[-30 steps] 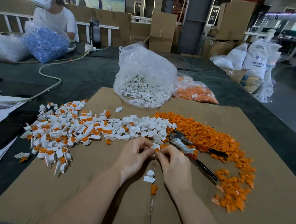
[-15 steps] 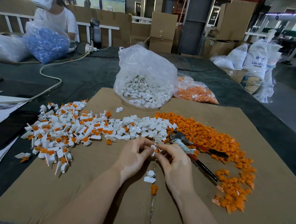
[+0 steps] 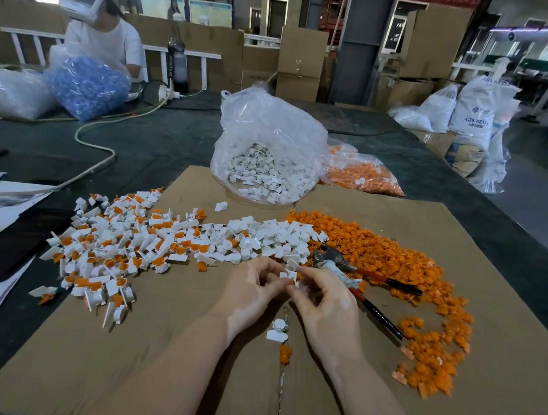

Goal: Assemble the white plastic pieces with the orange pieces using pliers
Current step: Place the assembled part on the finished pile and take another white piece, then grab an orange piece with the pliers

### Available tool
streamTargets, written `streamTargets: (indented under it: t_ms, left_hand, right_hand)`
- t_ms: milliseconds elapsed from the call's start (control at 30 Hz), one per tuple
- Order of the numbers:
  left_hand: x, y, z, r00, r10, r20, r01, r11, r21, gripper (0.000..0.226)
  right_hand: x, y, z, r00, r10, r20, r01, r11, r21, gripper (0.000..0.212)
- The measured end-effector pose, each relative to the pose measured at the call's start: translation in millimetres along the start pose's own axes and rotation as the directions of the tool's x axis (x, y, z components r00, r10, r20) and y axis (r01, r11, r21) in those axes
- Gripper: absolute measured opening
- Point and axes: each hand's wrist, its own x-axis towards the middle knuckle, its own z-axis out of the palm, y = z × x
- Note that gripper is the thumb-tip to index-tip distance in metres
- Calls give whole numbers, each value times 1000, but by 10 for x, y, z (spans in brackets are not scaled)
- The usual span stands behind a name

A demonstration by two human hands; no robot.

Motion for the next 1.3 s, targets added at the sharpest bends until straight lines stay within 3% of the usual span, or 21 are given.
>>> streamTargets:
  t_ms: [133, 233, 333, 467, 567, 633, 733, 800, 1000, 1300]
  left_hand:
    - [13, 12, 14, 999, -45, -4, 45, 997, -56, 6]
    - [18, 21, 34, 999, -46, -7, 46, 998, -52, 7]
    - [22, 31, 52, 999, -45, -11, 45, 998, -38, 6]
    - [35, 56, 46, 997, -70, -18, 69, 996, -60, 7]
    - [40, 94, 25, 992, -123, -26, 119, 983, -139, 6]
    - [49, 125, 7, 983, -180, -40, 165, 957, -240, 14]
    - [74, 208, -10, 965, -261, -24, 227, 877, -423, 17]
    - [97, 260, -14, 956, -293, 4, 256, 828, -499, 14]
    - [128, 384, -32, 934, -357, 9, 301, 775, -555, 9]
    - [128, 434, -7, 917, -394, -58, 307, 793, -527, 9]
  right_hand:
    - [99, 17, -208, 993, 12, -116, -52, 934, -353, 42]
    - [250, 110, -432, 955, 296, 10, -214, 714, -667, 60]
    - [322, 174, -539, 892, 442, 99, -207, 591, -780, 57]
    - [355, 147, -560, 907, 406, 115, -130, 528, -839, 48]
    - [372, 98, -598, 931, 348, 105, -122, 571, -812, 47]
    - [383, 28, -623, 933, 334, 130, -137, 668, -732, 38]
    - [409, -127, -643, 860, 424, 283, -248, 833, -495, 28]
    - [417, -208, -641, 803, 442, 400, -312, 883, -350, 26]
    - [337, -341, -648, 650, 442, 618, -516, 854, -67, 18]
    - [288, -365, -651, 614, 426, 664, -524, 849, -60, 18]
